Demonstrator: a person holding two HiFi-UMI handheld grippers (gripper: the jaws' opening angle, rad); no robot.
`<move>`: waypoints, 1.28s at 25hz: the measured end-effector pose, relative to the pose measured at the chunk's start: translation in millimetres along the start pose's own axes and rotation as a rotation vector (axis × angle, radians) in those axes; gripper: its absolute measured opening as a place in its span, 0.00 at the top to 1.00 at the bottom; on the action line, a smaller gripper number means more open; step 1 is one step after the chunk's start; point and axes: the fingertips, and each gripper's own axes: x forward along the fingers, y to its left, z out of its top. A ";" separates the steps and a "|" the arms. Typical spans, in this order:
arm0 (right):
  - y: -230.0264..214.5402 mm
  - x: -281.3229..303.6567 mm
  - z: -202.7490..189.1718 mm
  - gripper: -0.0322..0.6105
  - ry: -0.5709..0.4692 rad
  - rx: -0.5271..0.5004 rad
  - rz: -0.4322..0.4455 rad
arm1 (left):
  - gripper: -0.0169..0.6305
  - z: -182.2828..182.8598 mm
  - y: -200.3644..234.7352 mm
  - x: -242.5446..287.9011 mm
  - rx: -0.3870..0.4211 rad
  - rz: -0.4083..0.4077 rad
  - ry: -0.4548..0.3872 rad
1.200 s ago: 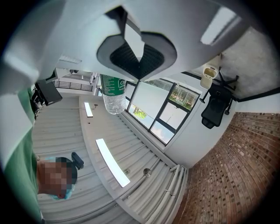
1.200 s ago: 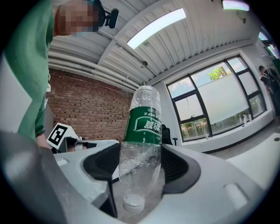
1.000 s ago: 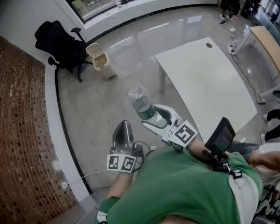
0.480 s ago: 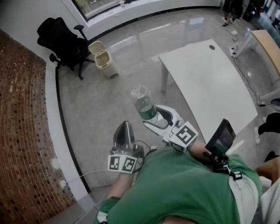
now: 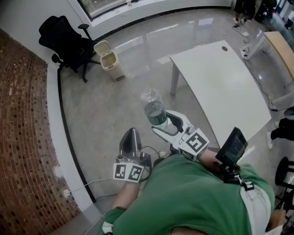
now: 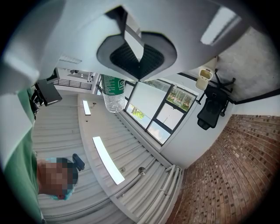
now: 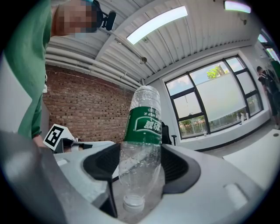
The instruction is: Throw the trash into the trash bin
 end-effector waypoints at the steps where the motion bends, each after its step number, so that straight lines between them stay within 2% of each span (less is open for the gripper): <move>1: 0.6 1.8 -1.1 0.49 -0.001 0.002 0.005 | 0.96 0.0 2.5 1.1 -0.001 0.002 0.001; 10: -28.7 26.3 5.4 0.49 -0.005 0.012 0.034 | 0.96 8.0 13.4 38.0 0.016 0.021 -0.010; 19: -86.4 62.0 22.7 0.49 -0.025 0.007 0.079 | 0.96 17.2 25.7 102.1 0.083 0.065 -0.049; 27: -124.3 77.2 22.1 0.49 -0.008 0.014 0.148 | 0.96 13.2 29.7 138.9 0.105 0.138 -0.071; 32: -126.3 92.5 16.8 0.49 -0.007 0.033 0.198 | 0.96 16.1 42.1 142.8 0.112 0.177 -0.061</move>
